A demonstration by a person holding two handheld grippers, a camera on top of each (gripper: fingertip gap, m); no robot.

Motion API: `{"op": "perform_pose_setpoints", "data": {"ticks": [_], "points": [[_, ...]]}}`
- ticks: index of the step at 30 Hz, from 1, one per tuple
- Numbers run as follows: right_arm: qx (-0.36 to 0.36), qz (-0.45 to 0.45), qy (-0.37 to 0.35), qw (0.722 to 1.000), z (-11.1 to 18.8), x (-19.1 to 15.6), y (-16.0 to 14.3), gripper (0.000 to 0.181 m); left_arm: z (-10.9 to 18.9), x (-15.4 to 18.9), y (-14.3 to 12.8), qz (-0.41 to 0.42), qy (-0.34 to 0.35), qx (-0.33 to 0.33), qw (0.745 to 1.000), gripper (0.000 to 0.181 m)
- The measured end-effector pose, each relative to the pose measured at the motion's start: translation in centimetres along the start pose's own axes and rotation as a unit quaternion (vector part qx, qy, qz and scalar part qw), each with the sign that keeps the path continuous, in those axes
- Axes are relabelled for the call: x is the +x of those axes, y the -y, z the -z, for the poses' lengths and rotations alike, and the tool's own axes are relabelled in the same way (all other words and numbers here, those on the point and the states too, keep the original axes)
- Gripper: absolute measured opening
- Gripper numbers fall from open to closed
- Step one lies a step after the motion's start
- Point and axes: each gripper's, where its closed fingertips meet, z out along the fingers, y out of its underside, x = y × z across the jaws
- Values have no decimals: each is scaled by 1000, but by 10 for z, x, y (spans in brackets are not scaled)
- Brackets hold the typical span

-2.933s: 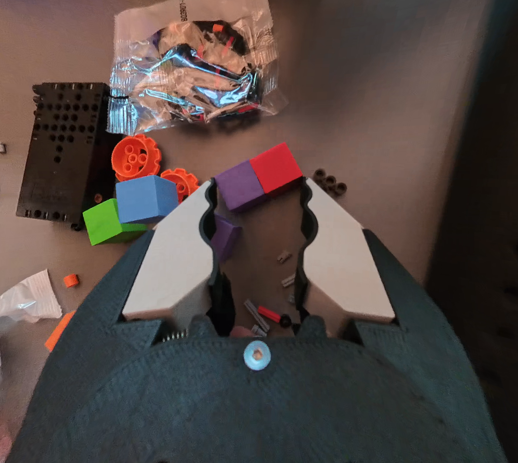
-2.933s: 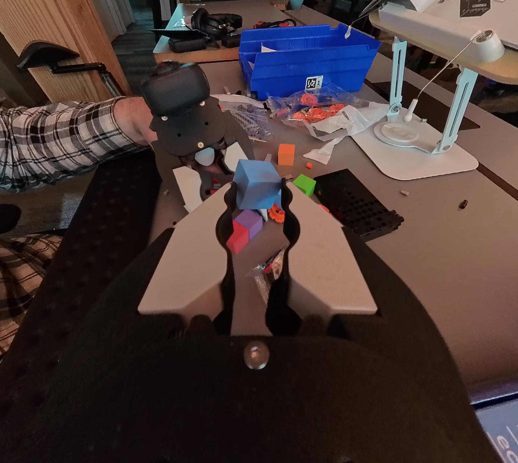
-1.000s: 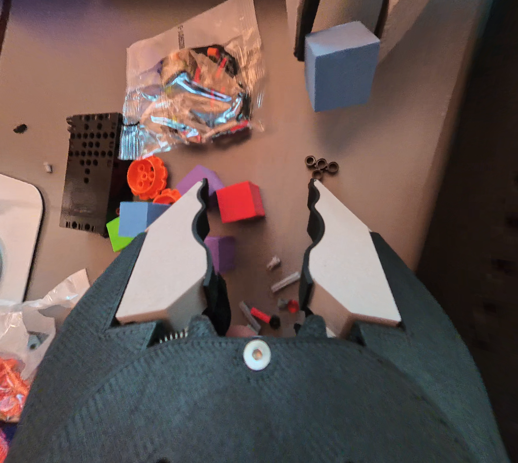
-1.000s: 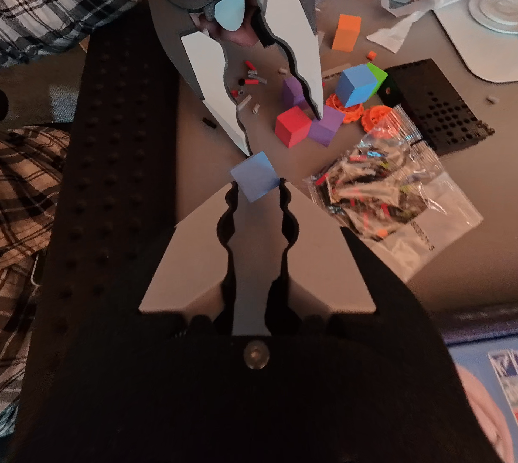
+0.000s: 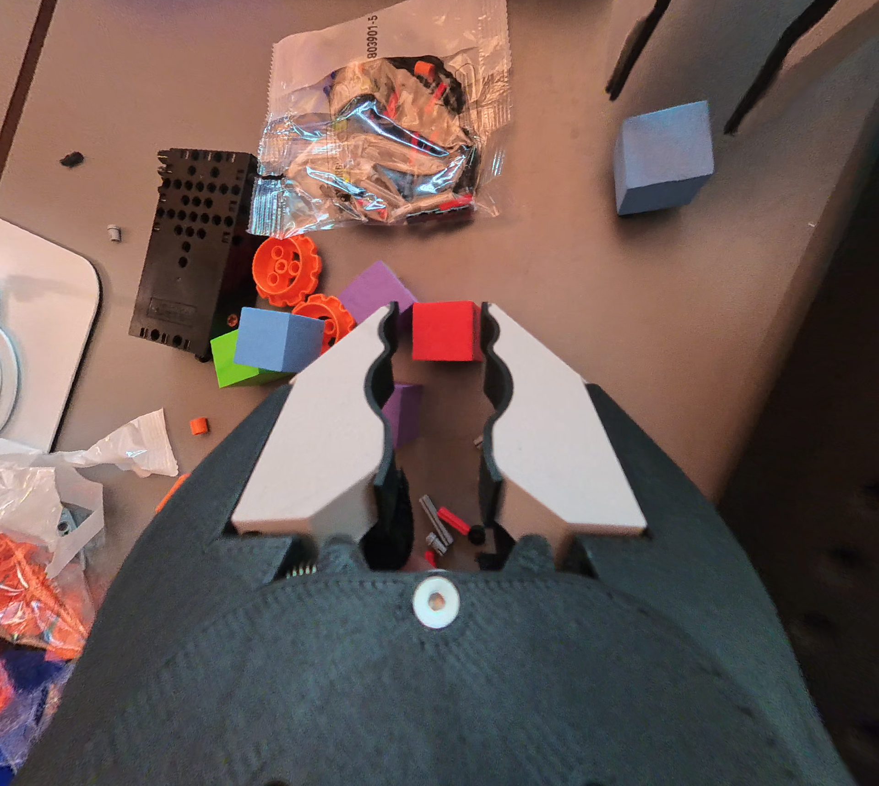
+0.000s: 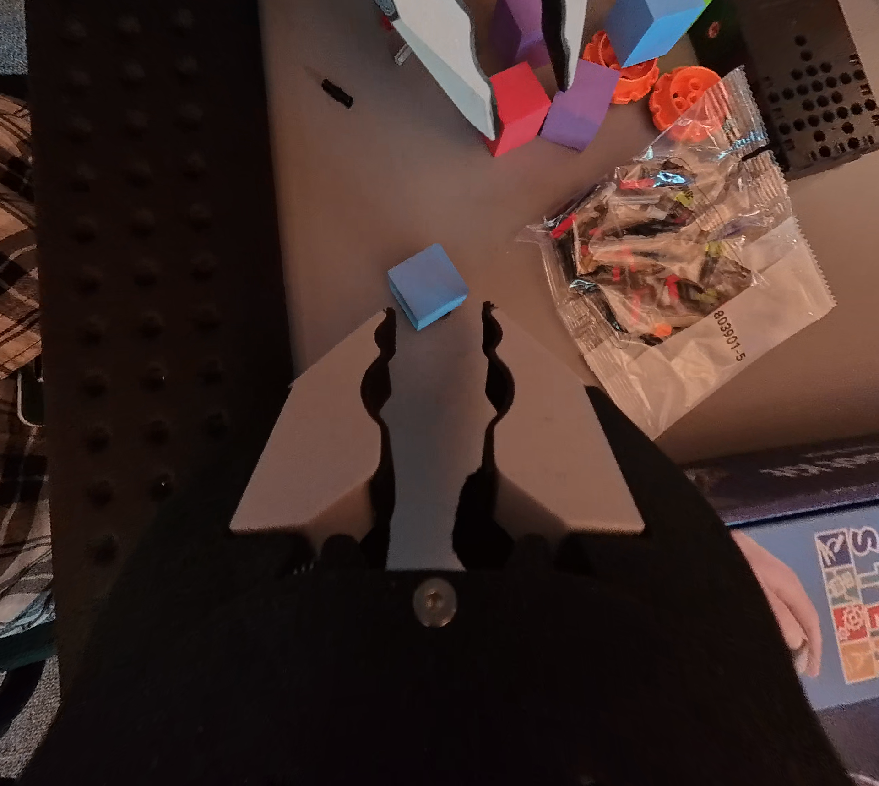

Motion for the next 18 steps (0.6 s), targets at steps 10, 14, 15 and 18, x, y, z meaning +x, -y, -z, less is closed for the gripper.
{"op": "perform_pose_setpoints", "data": {"ticks": [10,14,15,18], "points": [[52,-31,-9,998,11,6,-7,30,-3,7,-13,-12,-4,-28,1000,35],[72,-43,-17,996,15,12,-10,27,-1,10,-7,-7,-5,-16,1000,28],[77,-46,-19,996,17,14,-11,25,2,10,-1,-4,-5,-5,1000,28],[94,-55,-26,994,21,20,-13,24,15,26,27,0,-40,46,998,28]]}}
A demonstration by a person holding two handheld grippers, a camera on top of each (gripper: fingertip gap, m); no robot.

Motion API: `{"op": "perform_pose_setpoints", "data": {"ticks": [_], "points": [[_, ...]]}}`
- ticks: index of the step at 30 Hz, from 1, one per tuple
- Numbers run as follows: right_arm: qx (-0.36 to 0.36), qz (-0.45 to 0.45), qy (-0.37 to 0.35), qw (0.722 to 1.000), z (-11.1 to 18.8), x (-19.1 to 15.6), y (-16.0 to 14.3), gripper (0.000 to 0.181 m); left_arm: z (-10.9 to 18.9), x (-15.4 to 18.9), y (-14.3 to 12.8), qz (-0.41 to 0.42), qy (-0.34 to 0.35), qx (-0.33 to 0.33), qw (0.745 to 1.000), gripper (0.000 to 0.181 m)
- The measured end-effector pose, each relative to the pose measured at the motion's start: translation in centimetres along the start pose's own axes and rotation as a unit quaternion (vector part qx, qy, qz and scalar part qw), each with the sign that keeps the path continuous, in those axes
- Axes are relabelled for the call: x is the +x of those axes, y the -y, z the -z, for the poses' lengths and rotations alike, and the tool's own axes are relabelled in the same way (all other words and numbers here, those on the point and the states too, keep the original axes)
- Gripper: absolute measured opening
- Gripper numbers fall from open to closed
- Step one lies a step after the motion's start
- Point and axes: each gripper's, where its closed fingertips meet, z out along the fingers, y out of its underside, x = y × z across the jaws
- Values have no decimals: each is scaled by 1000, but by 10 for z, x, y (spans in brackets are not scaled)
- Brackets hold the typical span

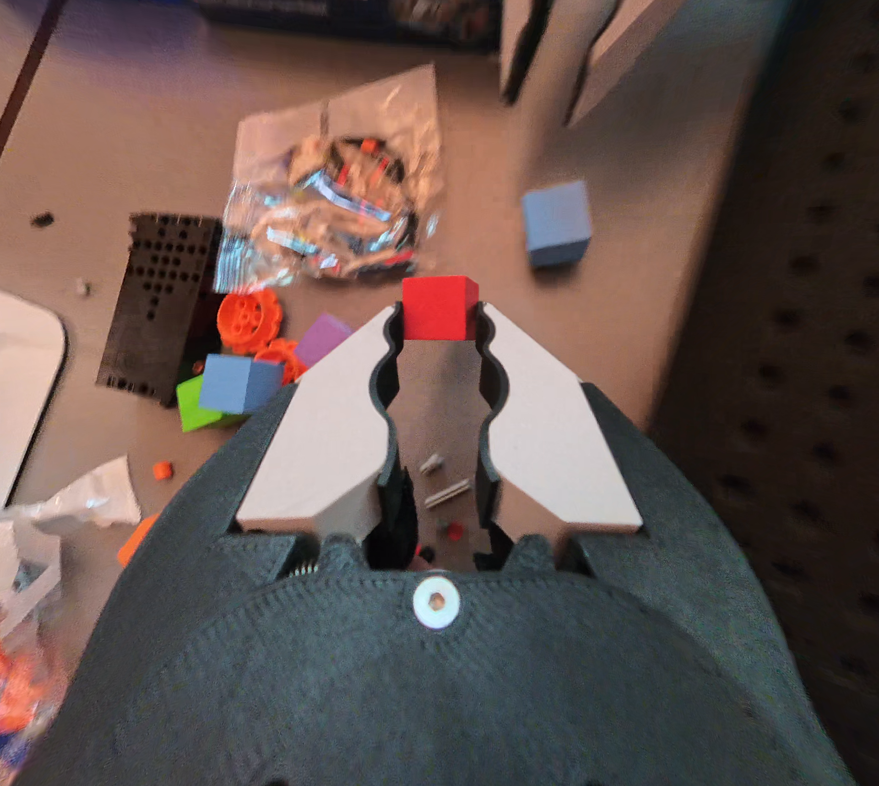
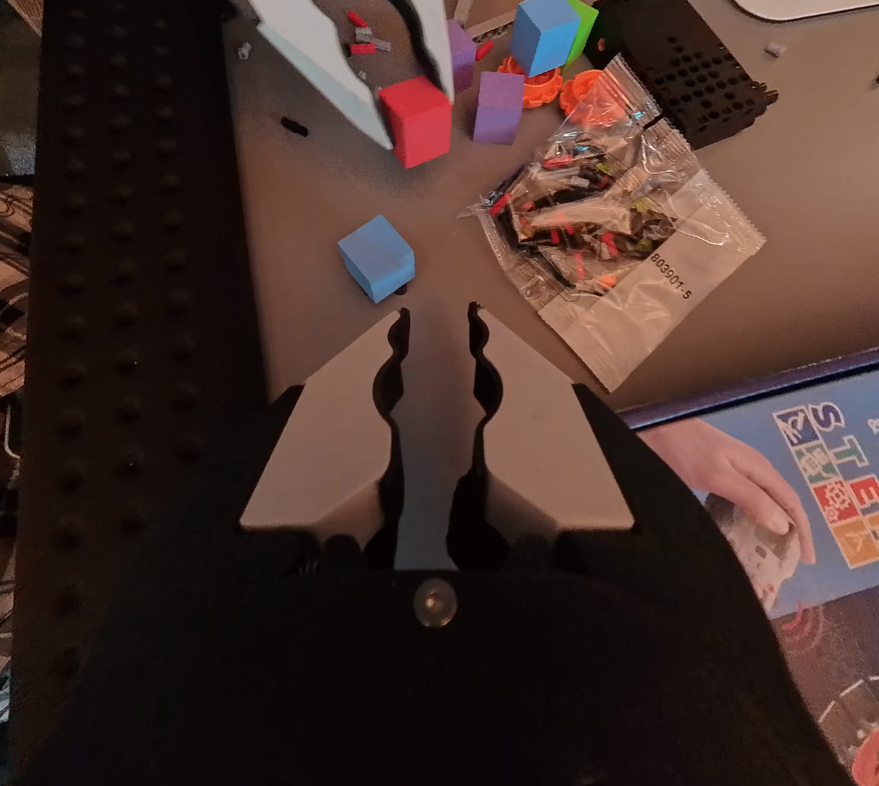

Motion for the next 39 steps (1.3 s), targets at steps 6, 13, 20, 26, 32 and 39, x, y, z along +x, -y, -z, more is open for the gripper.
{"op": "perform_pose_setpoints", "data": {"ticks": [6,13,20,26,32,39], "points": [[19,-8,-2,1000,2,7,0,22,-2,33,41,-43,-44,23,998,28],[27,-9,0,1000,2,7,-1,21,-16,42,38,-67,-55,-16,996,29],[37,-11,0,999,6,8,0,20,-1,36,39,-50,-56,-1,997,52],[45,-16,2,999,8,9,-1,20,23,-28,-19,6,21,-60,998,52],[43,-14,3,999,6,8,-1,20,14,-48,-67,17,47,-129,990,47],[47,-19,3,999,8,10,-2,18,6,-47,-61,26,49,-110,992,29]]}}
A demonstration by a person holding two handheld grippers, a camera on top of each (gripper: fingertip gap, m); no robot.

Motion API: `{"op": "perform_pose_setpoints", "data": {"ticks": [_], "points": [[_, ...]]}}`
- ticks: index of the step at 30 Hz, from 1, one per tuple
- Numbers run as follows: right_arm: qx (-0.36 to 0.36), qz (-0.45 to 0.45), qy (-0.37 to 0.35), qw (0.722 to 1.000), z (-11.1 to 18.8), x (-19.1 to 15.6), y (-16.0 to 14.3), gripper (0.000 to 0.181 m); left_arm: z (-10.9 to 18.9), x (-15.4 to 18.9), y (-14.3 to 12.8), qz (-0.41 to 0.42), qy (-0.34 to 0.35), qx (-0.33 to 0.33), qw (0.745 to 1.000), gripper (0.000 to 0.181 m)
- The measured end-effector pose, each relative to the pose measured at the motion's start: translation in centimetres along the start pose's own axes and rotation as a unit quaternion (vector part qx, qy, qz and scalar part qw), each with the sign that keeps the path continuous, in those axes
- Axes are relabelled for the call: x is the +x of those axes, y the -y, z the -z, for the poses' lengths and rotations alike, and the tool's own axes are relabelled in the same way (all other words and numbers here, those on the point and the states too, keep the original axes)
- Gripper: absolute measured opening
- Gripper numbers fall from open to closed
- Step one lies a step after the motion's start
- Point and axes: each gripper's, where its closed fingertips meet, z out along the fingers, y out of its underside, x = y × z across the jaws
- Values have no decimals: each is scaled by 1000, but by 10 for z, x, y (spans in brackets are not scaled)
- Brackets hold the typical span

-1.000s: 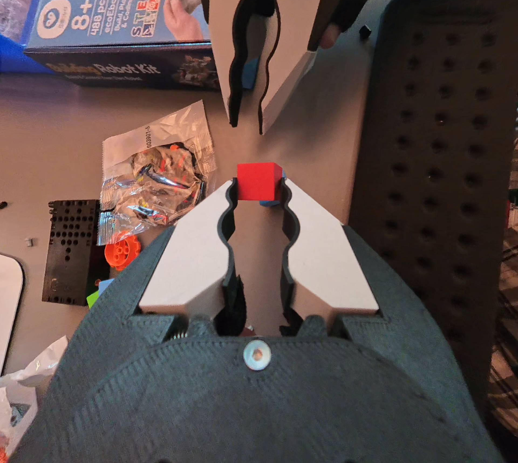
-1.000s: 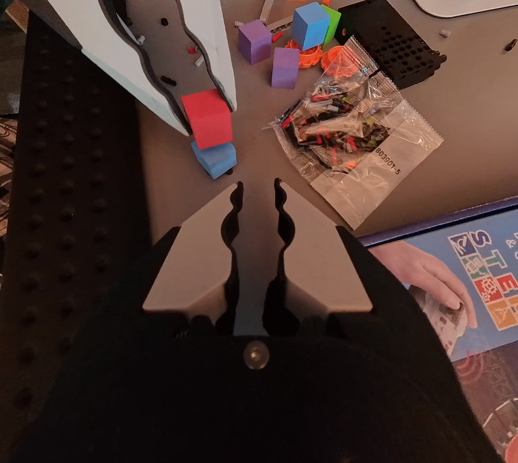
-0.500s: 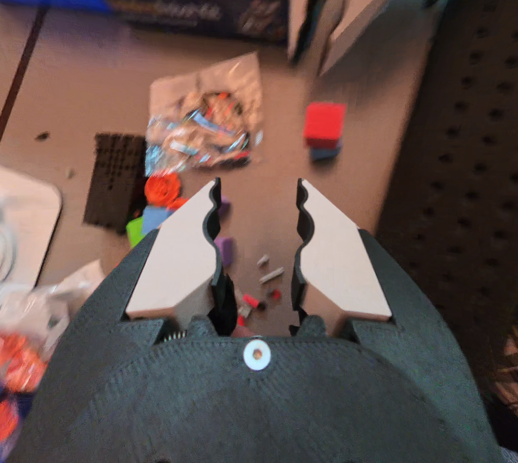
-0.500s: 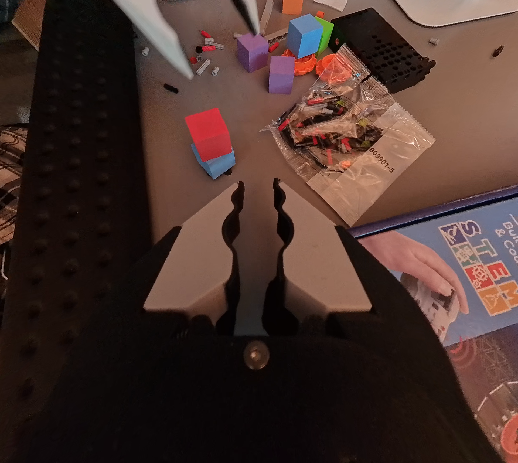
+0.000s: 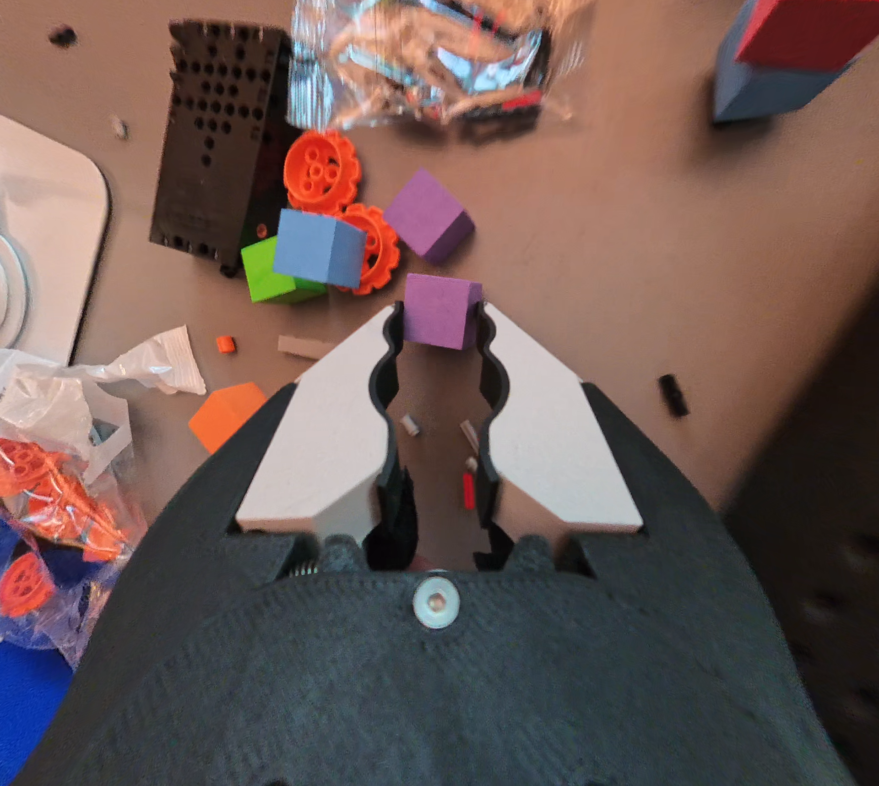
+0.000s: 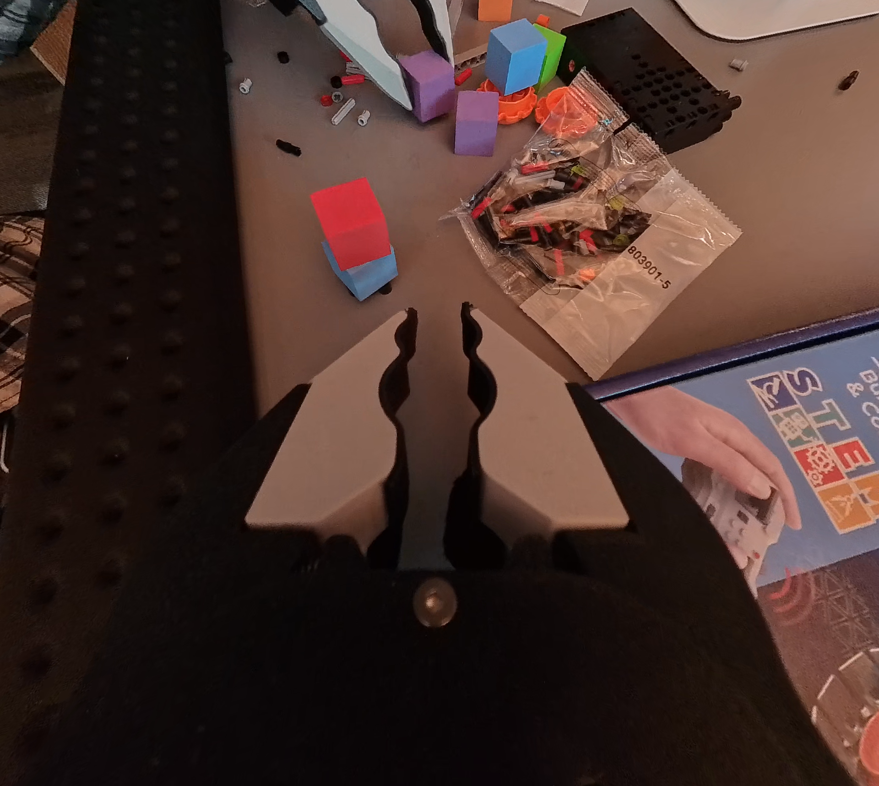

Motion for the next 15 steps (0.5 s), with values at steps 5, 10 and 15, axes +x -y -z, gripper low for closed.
{"op": "perform_pose_setpoints", "data": {"ticks": [5,10,15], "points": [[3,-3,1,1000,1,1,0,17,31,35,63,-19,-51,94,994,29],[2,-2,-1,1000,1,1,0,17,40,75,103,-79,-89,111,987,29],[8,-5,0,1000,3,1,0,17,30,90,109,-98,-107,94,985,29]]}}
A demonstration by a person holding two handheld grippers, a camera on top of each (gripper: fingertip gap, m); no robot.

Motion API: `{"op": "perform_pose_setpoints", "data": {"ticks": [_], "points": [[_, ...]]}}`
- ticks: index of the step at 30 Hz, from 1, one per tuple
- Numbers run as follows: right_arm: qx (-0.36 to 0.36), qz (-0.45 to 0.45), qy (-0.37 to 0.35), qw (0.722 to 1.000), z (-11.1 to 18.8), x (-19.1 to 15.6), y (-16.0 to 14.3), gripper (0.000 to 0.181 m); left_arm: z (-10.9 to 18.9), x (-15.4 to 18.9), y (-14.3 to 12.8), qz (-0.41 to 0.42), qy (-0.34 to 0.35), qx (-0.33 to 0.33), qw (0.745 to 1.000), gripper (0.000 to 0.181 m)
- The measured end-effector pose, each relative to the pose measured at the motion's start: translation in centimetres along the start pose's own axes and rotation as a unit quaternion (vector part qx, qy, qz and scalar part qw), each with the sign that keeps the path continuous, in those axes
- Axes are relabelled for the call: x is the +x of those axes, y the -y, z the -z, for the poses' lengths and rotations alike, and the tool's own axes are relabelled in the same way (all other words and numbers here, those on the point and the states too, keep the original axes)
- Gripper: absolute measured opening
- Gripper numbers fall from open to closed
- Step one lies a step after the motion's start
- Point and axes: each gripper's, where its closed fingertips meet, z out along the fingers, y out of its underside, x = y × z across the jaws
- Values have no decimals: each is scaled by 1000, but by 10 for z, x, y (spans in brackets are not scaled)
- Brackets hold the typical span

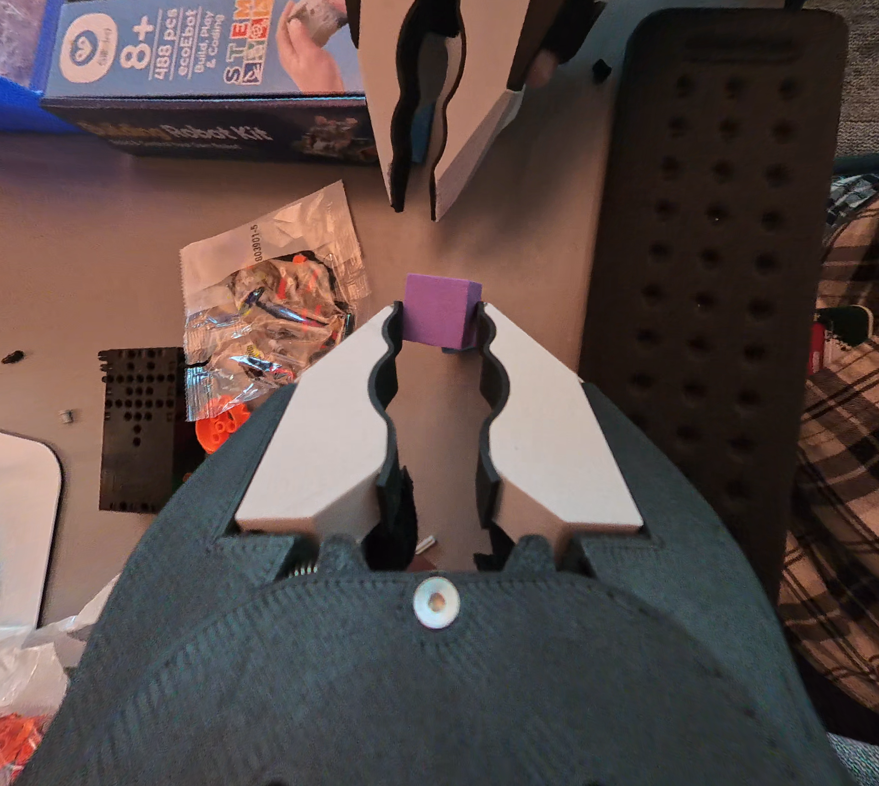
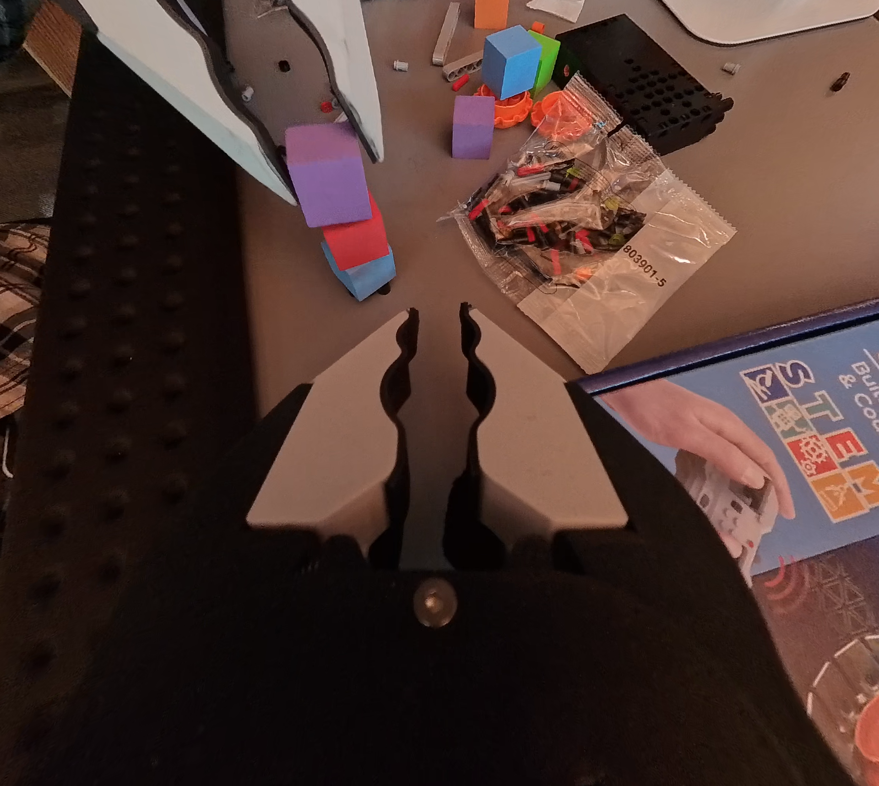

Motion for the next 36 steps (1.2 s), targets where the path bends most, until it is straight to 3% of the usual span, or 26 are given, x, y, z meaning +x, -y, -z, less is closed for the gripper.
{"op": "perform_pose_setpoints", "data": {"ticks": [4,8,12,17,20,23,31,36], "points": [[2,1,1,1000,1,-1,0,16,-2,-1,-2,6,-3,-4,1000,30],[6,3,2,1000,3,-2,2,16,3,1,-2,2,-7,-3,1000,48],[9,3,0,1000,4,-1,3,16,23,-22,-11,25,18,11,999,49],[11,3,-1,1000,5,-1,3,16,27,-83,-68,101,87,-33,991,47],[9,4,-1,1000,4,-1,2,16,10,-88,-96,97,86,-78,988,46],[7,3,-1,1000,4,-1,2,16,-5,-86,-103,51,81,-93,991,46],[5,4,-2,1000,3,-1,0,16,-19,-84,-105,17,79,-103,991,35],[6,5,0,1000,3,-2,1,16,2,-73,-62,23,67,-37,997,34]]}}
